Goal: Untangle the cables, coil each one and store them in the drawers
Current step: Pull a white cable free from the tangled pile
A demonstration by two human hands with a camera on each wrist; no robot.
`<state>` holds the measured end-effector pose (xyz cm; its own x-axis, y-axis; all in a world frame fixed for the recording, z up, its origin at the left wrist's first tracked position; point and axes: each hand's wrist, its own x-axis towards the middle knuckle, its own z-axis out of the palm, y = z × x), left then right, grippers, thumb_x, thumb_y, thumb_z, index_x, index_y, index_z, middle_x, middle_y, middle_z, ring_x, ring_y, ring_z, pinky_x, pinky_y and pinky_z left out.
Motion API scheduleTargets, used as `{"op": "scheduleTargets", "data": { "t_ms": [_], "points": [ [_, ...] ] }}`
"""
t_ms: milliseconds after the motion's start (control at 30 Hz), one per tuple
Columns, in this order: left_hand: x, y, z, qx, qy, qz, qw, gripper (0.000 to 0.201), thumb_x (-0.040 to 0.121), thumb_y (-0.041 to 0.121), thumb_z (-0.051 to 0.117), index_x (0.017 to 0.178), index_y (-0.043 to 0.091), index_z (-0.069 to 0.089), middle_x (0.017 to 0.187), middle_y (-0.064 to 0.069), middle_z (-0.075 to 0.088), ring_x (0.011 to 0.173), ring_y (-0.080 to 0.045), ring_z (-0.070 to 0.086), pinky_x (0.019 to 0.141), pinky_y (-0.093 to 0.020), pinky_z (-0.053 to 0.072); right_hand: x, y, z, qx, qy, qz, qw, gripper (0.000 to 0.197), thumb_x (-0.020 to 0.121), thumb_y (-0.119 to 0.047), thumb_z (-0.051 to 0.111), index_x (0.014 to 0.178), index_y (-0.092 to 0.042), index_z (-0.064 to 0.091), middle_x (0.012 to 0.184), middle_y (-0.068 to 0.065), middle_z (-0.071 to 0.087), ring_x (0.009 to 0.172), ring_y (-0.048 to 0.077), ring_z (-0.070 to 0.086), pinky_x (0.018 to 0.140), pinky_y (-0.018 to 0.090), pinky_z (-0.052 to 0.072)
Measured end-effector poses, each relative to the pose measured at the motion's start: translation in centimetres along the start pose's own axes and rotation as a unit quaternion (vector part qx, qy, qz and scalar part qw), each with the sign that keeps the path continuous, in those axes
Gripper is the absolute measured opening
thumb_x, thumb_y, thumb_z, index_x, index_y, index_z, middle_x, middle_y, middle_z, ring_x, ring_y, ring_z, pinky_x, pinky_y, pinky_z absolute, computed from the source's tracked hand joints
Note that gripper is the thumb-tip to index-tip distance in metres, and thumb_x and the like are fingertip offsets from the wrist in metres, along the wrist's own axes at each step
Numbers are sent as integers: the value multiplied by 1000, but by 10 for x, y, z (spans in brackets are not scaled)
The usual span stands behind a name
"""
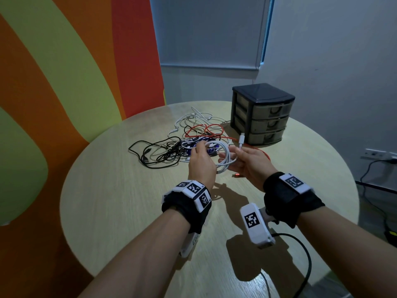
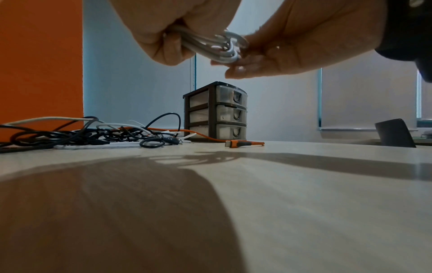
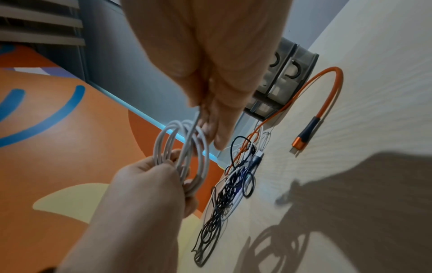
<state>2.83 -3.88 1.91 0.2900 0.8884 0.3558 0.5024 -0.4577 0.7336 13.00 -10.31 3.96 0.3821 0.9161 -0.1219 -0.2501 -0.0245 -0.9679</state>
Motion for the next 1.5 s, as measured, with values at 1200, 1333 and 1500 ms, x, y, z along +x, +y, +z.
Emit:
{"op": "scheduleTargets", "data": {
  "t_ms": [1200, 1333, 1500],
  "points": [
    [4, -3, 6, 83, -56, 14, 995, 30, 95, 3, 37, 124, 5, 46, 122, -17, 50, 106, -32, 50, 74, -28, 33, 16, 20, 23, -478, 126, -137, 858, 26, 97, -24, 44, 104, -2, 56, 93, 13, 61, 84, 27, 54, 62, 28, 29],
    [4, -2, 5, 94, -61, 1, 994, 33, 94, 2, 37, 127, 6, 44, 125, -16, 48, 108, -31, 50, 79, -30, 37, 16, 25, 21, -536, 93, -159, 824, 41, 100, -22, 36, 138, -7, 37, 135, 15, 50, 119, 27, 49, 91, 32, 37],
    [3, -1, 5, 96, -64, -1, 993, 35, 94, 2, 38, 128, 9, 44, 126, -16, 47, 108, -32, 51, 79, -32, 38, 13, 26, 20, -526, 88, -215, 818, 50, 100, -17, 38, 147, -9, 24, 150, 10, 34, 132, 25, 39, 105, 30, 31]
  ]
}}
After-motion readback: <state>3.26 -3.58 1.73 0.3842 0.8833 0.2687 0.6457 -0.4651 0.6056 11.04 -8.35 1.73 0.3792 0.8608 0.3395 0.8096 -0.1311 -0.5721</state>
